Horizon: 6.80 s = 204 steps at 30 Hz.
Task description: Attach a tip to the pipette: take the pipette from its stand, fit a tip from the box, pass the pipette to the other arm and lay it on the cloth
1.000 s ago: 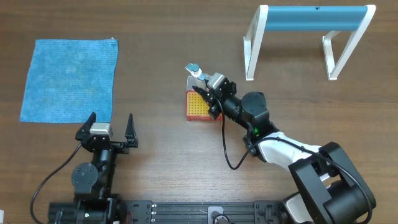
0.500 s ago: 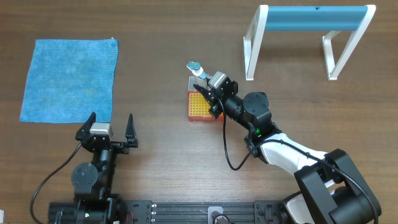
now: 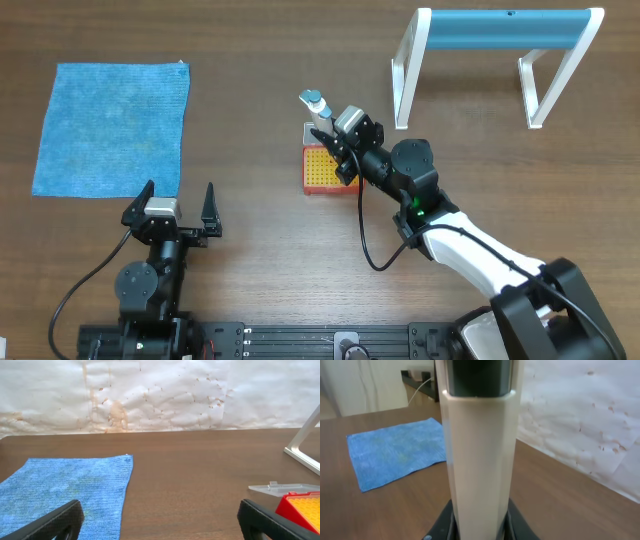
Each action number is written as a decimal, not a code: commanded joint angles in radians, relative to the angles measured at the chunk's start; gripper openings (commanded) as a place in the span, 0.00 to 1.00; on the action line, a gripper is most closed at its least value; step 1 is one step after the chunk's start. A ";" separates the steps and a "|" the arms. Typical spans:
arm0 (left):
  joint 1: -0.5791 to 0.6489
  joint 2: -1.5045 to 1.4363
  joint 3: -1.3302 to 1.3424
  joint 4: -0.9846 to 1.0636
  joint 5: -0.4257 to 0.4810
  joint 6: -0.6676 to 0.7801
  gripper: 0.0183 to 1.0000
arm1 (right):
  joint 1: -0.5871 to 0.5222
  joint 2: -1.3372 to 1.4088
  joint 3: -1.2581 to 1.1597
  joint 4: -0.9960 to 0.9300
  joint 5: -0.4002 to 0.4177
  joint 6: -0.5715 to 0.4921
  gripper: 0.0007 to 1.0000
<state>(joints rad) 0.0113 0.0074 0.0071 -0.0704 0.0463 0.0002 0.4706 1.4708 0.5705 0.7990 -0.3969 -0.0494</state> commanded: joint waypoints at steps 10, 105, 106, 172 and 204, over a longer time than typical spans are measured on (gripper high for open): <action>-0.005 0.001 -0.002 -0.006 0.014 0.012 1.00 | 0.000 -0.180 0.228 -0.210 0.004 0.101 0.07; -0.137 1.141 1.019 0.629 1.402 -0.878 0.97 | -0.050 -0.169 0.414 -0.295 -0.840 0.573 0.08; -0.137 1.147 1.019 0.629 1.402 -0.878 0.96 | -0.042 -0.168 0.414 -0.295 -0.835 0.573 0.07; 0.004 1.378 1.019 0.423 1.260 -0.753 0.01 | -0.328 -0.282 0.414 -0.960 -0.494 0.062 0.91; 0.194 1.857 1.981 -1.196 0.091 0.035 0.01 | -0.327 -1.178 0.258 -1.429 0.652 0.015 0.97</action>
<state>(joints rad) 0.2039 1.7512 1.8812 -1.2606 0.1745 -0.0349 0.1467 0.4400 0.8715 -0.5358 0.1833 -0.0731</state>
